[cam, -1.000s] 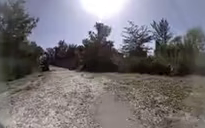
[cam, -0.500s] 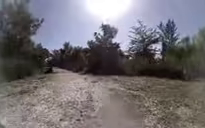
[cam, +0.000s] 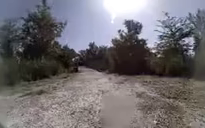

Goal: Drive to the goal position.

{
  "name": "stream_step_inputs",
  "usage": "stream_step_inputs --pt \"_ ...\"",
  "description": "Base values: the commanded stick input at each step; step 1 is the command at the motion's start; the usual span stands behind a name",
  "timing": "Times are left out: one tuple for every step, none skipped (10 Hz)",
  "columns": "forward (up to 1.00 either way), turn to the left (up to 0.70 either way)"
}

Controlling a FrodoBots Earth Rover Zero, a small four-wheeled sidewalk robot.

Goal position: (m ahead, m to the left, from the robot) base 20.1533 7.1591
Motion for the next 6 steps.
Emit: stream_step_inputs --pt "0.70 0.00" --pt "0.70 0.00" --pt "0.70 0.00" --pt "0.70 0.00" --pt "0.70 0.00" --pt "0.70 0.00"
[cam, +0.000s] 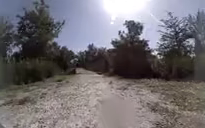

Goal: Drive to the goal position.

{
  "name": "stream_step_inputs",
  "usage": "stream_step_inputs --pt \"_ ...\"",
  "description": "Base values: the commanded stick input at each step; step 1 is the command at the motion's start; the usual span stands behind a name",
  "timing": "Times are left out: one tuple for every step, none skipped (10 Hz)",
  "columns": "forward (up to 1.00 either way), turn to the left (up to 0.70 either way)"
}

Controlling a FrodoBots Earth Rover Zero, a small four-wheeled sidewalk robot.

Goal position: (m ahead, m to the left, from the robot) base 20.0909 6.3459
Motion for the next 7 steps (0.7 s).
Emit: stream_step_inputs --pt "0.70 0.00" --pt "0.70 0.00" --pt "0.70 0.00" --pt "0.70 0.00" --pt "0.70 0.00" --pt "0.70 0.00" --pt "0.70 0.00"
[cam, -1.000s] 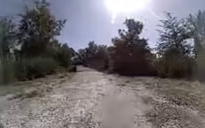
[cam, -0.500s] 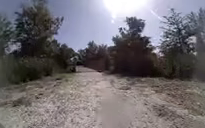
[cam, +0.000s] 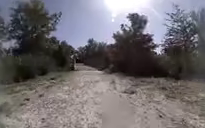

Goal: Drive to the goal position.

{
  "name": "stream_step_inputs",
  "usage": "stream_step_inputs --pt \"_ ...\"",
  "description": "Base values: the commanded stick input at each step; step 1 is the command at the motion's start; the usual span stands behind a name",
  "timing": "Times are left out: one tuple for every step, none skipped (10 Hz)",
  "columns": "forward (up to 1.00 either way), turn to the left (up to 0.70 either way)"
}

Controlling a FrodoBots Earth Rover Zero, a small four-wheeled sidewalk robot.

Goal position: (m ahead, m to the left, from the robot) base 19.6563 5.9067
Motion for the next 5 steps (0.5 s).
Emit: stream_step_inputs --pt "0.70 0.00" --pt "0.70 0.00" --pt "0.70 0.00" --pt "0.70 0.00" --pt "0.70 0.00"
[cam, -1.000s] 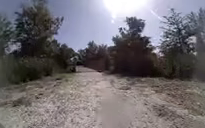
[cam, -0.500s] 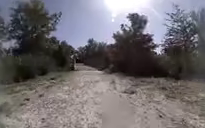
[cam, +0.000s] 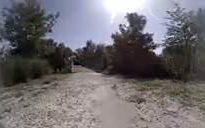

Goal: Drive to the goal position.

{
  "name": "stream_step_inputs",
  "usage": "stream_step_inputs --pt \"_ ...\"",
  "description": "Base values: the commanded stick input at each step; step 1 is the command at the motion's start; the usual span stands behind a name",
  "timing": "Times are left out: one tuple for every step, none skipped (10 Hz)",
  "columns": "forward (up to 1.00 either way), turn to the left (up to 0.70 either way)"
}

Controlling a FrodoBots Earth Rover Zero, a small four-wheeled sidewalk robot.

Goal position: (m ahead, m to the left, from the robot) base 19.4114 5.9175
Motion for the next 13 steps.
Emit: stream_step_inputs --pt "0.70 0.00" --pt "0.70 0.00" --pt "0.70 0.00" --pt "0.70 0.00" --pt "0.70 0.00" --pt "0.70 0.00" --pt "0.70 0.00" --pt "0.70 0.00" --pt "0.70 0.00" --pt "0.70 0.00" --pt "0.70 0.00" --pt "0.70 0.00" --pt "0.70 0.00"
